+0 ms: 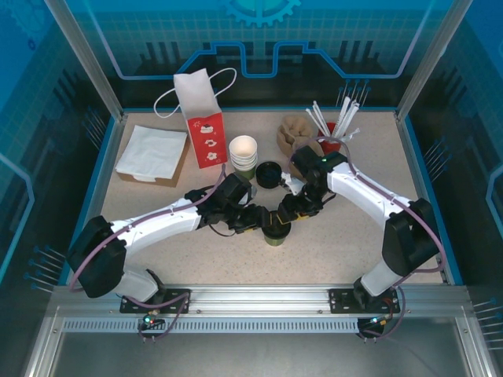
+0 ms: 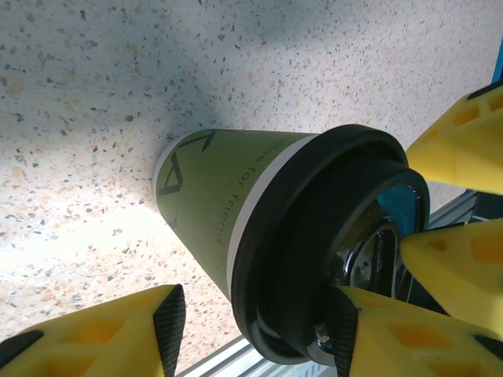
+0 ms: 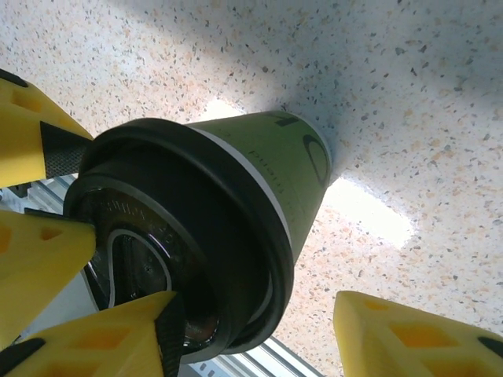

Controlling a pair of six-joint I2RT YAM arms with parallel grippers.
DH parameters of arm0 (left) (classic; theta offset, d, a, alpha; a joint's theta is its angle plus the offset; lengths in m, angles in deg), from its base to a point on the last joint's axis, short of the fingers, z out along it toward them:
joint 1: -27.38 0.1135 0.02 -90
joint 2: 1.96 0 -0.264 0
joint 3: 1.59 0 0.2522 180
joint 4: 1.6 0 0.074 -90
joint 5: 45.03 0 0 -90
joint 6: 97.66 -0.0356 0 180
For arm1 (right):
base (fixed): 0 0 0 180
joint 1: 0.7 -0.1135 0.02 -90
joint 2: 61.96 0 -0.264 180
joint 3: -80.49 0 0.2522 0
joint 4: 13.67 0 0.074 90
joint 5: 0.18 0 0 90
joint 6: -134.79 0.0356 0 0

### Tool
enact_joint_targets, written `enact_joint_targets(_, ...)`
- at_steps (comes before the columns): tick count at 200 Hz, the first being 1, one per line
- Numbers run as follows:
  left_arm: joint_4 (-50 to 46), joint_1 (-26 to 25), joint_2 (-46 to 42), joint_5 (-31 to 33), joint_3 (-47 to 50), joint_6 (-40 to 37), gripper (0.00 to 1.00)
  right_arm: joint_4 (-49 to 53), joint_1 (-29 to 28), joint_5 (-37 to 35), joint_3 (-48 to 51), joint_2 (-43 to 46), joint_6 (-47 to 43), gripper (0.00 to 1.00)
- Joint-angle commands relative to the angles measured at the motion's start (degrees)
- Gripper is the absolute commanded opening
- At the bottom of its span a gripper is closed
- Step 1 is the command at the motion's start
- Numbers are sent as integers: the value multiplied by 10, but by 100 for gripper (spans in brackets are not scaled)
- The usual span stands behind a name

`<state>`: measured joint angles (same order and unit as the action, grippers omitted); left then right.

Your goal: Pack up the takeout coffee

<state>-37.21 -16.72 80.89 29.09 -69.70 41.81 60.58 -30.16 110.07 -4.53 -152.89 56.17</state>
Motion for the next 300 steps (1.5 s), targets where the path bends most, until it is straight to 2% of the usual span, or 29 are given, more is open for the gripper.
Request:
enact_joint_targets(1, -43, -6, -5, 14, -19, -6, 63, -19, 13, 2, -14, 35, 19, 63)
enact_joint_targets(44, -40, -3, -21, 35, -38, -11, 83, -66, 49, 48, 47, 100, 40, 82)
enact_joint_targets(89, -69, 19, -83, 112, -40, -32, 95, -107, 67, 165, 129, 128, 69, 86)
enact_joint_targets(118, -83, 48, -127, 134, -27, -33, 97, -131, 60, 185, 164, 121, 85, 85)
enact_joint_targets(154, -103, 70, -156, 138, -18, -37, 97, -152, 50, 207, 159, 96, 87, 85)
enact_joint_targets(300, -140, 89, -195, 149, 13, -11, 98, -180, 27, 245, 33, -40, 61, 83)
